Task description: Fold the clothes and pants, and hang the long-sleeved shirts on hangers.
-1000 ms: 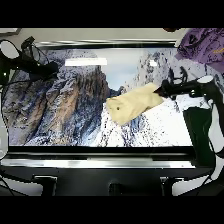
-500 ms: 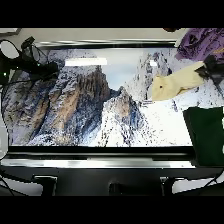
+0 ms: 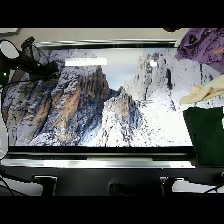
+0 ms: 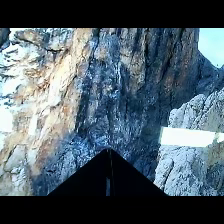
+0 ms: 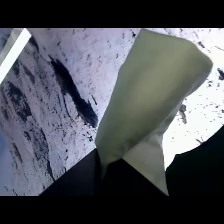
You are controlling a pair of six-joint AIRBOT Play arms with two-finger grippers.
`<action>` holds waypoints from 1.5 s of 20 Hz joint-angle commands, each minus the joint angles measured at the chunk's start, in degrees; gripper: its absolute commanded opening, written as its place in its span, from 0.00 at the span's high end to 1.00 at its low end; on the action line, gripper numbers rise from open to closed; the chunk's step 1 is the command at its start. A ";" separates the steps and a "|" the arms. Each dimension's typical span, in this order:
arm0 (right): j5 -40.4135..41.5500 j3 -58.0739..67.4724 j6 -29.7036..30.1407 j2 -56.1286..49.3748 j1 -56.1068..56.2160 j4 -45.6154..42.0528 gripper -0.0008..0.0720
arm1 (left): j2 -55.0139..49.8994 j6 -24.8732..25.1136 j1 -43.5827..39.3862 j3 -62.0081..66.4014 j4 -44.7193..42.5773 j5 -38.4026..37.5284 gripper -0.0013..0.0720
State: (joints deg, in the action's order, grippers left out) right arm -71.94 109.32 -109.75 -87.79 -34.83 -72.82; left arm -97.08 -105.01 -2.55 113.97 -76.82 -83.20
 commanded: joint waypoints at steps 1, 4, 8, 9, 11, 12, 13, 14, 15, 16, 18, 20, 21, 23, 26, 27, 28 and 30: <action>-3.43 0.07 -6.08 1.88 -0.31 -8.74 0.96 | 0.02 0.00 -0.04 -0.02 0.59 -0.02 0.96; -7.87 0.07 -9.84 2.60 -0.31 -13.68 0.96 | 0.02 0.00 -0.04 -0.02 0.74 -0.74 0.96; -15.76 0.04 -11.50 2.73 -0.31 -16.87 0.95 | 0.02 0.02 -0.02 -0.02 0.72 -2.58 0.96; -17.46 0.04 -11.45 2.89 -0.31 -17.33 0.95 | 0.02 0.02 -0.02 -0.02 0.72 -2.75 0.96; -20.72 -0.55 -11.19 3.65 -0.31 -18.91 0.95 | 0.02 0.02 -0.02 -0.02 0.72 -2.75 0.96; -21.88 -1.51 -10.23 4.42 -0.31 -20.04 0.95 | 0.02 0.02 -0.02 -0.02 0.72 -2.75 0.96; -22.47 -3.28 -9.14 5.64 -0.31 -21.84 0.95 | 0.02 0.02 -0.02 -0.02 0.72 -2.75 0.96; -22.71 -5.40 -8.11 7.04 -0.31 -23.76 0.95 | 0.02 0.02 -0.02 -0.02 0.72 -2.75 0.96; -22.64 -7.82 -7.13 8.52 -0.33 -25.27 0.95 | 0.02 0.02 -0.02 -0.02 0.72 -2.78 0.96; -22.58 -10.78 -6.38 10.21 -0.33 -26.08 0.95 | 0.02 0.02 -0.02 -0.02 0.72 -2.78 0.96; -21.70 -17.03 -6.38 13.49 -0.33 -26.47 0.95 | 0.02 0.02 -0.02 -0.02 0.72 -2.75 0.96; -20.48 -23.21 -6.34 16.09 -0.33 -27.36 0.95 | 0.02 0.02 -0.02 -0.02 0.72 -2.78 0.96; -19.93 -26.03 -6.34 17.11 -0.33 -28.11 0.95 | 0.02 0.02 -0.02 -0.02 0.72 -2.80 0.96; -19.58 -31.39 -6.32 18.60 -0.33 -29.97 0.95 | 0.02 0.04 -0.02 -0.02 0.72 -2.89 0.96; -19.63 -37.44 -5.40 19.19 -0.33 -32.92 0.95 | 0.02 0.04 -0.02 -0.02 0.70 -2.86 0.96; -19.63 -38.97 -4.70 19.19 -0.33 -33.81 0.95 | 0.02 0.04 -0.02 -0.02 0.70 -2.86 0.96; -19.58 -40.39 -4.61 19.19 -0.33 -34.99 0.95 | 0.02 0.04 -0.02 -0.02 0.70 -2.86 0.96; -19.56 -43.32 -4.55 19.19 -0.33 -38.07 0.95 | 0.02 0.04 -0.02 -0.02 0.68 -2.86 0.96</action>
State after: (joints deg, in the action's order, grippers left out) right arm -91.35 70.50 -114.89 -68.93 -35.14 -106.56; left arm -97.08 -104.99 -2.57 113.97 -76.09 -86.06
